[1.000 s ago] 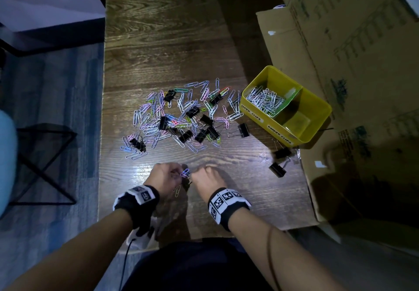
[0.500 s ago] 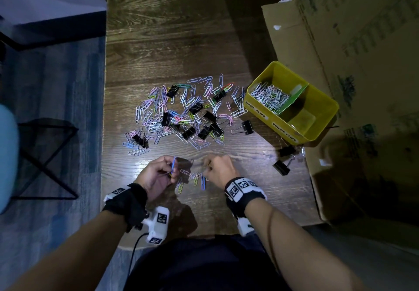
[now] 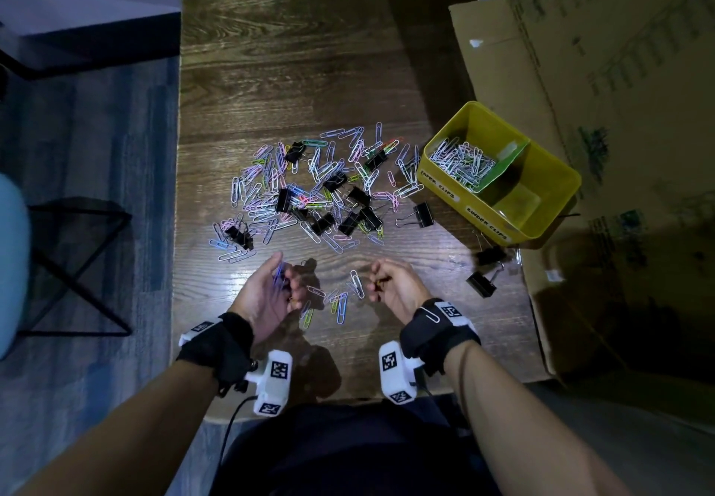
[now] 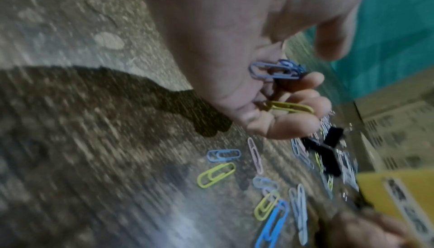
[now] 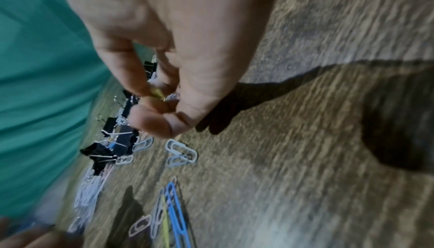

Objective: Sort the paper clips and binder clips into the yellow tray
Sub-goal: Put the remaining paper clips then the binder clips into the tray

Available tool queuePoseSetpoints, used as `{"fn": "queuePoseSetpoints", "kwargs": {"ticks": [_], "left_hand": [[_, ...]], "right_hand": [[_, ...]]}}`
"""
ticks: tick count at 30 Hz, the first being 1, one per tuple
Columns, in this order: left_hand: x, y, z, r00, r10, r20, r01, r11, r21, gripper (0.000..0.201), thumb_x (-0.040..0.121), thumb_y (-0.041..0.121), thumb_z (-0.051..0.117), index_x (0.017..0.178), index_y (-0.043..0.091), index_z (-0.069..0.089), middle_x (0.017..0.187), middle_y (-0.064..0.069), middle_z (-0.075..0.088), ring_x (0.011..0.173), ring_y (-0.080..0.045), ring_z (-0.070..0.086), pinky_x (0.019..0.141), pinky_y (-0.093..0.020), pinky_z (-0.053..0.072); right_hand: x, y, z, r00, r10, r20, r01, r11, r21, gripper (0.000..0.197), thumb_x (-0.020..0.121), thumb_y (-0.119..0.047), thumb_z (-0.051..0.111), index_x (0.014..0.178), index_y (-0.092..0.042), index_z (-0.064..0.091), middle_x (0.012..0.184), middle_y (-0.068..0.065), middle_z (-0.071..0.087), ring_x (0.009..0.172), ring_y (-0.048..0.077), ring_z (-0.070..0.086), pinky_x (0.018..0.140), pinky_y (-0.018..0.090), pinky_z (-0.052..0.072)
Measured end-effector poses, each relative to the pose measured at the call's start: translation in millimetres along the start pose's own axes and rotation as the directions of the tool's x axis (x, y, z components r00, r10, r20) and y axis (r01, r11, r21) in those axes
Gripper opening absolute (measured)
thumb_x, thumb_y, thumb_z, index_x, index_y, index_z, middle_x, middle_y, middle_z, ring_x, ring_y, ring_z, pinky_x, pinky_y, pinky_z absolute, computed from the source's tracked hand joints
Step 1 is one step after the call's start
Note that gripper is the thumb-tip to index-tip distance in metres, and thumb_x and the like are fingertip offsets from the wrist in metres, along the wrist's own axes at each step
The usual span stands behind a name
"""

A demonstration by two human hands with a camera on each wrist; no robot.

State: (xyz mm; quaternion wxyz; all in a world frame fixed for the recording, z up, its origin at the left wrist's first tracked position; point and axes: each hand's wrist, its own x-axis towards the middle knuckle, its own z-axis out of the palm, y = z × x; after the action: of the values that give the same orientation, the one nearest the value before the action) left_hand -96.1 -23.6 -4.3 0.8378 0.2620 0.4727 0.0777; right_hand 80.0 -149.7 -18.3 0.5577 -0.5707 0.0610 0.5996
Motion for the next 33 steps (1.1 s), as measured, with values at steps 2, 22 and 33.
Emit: {"fn": "queuePoseSetpoints", "kwargs": {"ticks": [2,22,33], "left_hand": [[-1,-2,3,0.999,0.023,-0.035,-0.019,0.994,0.112,0.040,0.098,0.035,0.032,0.070,0.011,0.046,0.058,-0.006,0.044,0.048,-0.019,0.041,0.044,-0.026,0.038],[-13,-55,-16,0.903,0.426,-0.061,0.085,-0.036,0.996,0.023,0.084,0.043,0.058,0.100,0.028,0.064,0.101,-0.004,0.070,0.095,-0.027,0.062,0.076,-0.032,0.047],[-13,-39,2,0.964,0.263,0.046,0.034,-0.292,0.956,0.020,0.083,0.033,0.046,0.093,0.016,0.051,0.101,-0.009,0.064,0.093,-0.033,0.060,0.070,-0.034,0.042]], "right_hand": [[0,0,3,0.999,-0.013,-0.031,0.011,0.999,-0.043,0.025,0.082,0.009,0.035,0.067,-0.009,0.046,0.065,0.005,0.046,0.052,0.016,0.040,0.044,0.024,0.029],[1,39,18,0.937,-0.210,0.278,0.274,-0.048,-0.960,0.028,0.089,-0.028,0.061,0.109,-0.009,0.064,0.108,0.012,0.065,0.098,0.030,0.062,0.083,0.033,0.049],[4,36,31,0.946,-0.207,0.248,0.243,-0.047,-0.969,0.014,0.087,-0.014,0.050,0.091,-0.008,0.062,0.095,0.015,0.061,0.088,0.034,0.059,0.082,0.040,0.050]]}}
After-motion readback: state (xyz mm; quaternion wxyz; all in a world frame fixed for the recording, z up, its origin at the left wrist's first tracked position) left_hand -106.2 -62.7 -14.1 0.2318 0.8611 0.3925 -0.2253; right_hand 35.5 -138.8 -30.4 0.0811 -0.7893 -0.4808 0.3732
